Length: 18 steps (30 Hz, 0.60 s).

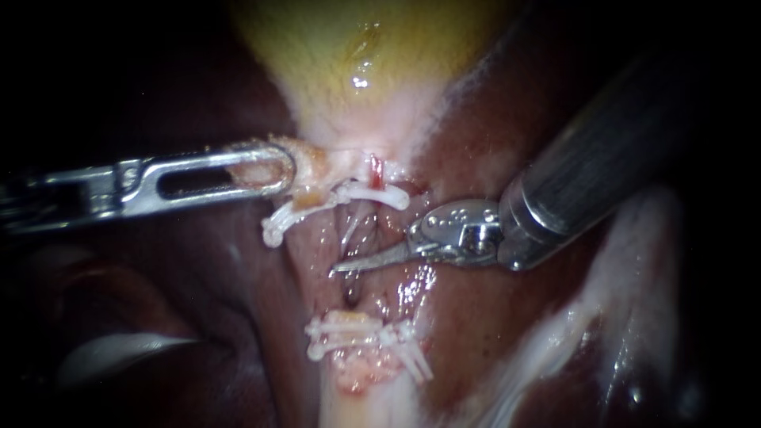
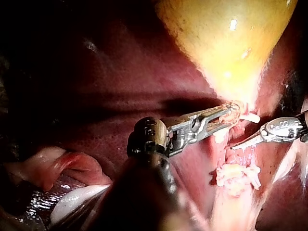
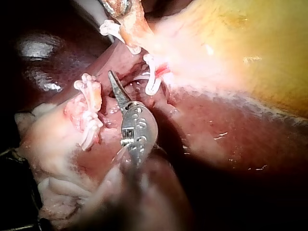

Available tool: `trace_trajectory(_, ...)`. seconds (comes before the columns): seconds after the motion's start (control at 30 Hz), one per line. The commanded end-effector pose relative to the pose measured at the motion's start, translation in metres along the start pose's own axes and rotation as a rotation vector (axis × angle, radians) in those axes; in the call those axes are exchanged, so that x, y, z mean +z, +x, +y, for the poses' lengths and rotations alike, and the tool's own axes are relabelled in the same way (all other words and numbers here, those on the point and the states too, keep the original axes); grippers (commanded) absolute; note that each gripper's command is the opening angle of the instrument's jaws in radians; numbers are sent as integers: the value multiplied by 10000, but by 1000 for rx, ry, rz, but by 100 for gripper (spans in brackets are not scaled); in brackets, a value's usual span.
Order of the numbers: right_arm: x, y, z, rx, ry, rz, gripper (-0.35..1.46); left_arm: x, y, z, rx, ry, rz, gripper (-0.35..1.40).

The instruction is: Go back from the cut right tube

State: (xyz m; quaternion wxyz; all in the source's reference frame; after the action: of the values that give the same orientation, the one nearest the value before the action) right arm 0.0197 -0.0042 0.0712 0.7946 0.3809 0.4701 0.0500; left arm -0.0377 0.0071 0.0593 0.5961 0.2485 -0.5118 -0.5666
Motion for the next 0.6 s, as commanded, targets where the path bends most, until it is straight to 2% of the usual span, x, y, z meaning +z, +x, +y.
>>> trace_trajectory(0.03,0,0,0,0,0,0,-35,0,0,0,0,0,0,-35)
trace_trajectory(0.2,1,1,-3,4,-2,6,-35,0,0,1,0,1,0,-35)
trace_trajectory(0.23,2,1,-4,4,-2,9,-21,0,0,1,0,1,0,-35)
trace_trajectory(0.27,2,2,-5,3,-1,12,7,0,0,1,0,1,0,-35)
trace_trajectory(0.33,3,2,-8,2,0,15,41,0,0,1,0,1,0,-35)
trace_trajectory(0.37,3,3,-9,1,1,21,66,-1,0,1,0,1,0,-35)
trace_trajectory(0.47,4,4,-13,10,4,53,98,-1,0,1,0,1,1,-35)
trace_trajectory(0.6,4,5,-17,14,-11,62,116,-1,0,1,0,1,1,-35)
